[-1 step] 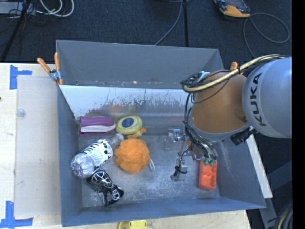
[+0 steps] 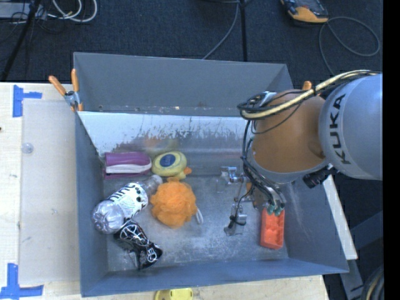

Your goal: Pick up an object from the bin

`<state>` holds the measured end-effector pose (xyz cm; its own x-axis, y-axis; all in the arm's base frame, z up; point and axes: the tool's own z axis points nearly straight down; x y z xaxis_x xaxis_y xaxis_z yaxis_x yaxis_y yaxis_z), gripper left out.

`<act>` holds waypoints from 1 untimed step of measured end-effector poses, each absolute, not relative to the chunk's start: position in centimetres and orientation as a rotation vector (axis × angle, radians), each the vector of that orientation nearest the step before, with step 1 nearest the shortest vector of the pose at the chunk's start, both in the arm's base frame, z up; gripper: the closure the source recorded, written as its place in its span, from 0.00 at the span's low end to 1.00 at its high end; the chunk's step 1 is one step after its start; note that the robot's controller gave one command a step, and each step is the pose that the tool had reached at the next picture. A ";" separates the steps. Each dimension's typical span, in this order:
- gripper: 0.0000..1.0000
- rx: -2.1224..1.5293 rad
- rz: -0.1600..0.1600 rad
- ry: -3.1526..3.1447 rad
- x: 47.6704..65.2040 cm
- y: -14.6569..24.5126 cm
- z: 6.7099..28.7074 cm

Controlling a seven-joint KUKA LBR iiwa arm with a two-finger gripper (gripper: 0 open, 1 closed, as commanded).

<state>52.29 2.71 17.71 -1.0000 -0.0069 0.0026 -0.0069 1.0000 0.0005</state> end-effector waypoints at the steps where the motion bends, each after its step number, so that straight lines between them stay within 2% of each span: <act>1: 0.00 0.094 0.000 -3.138 56.1 5.4 15.6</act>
Offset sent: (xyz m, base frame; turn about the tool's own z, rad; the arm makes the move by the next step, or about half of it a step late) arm 0.0125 0.0532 -0.0825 -0.0183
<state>56.11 5.39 15.59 -0.9982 -0.0599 0.0023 -0.0599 0.9982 0.0001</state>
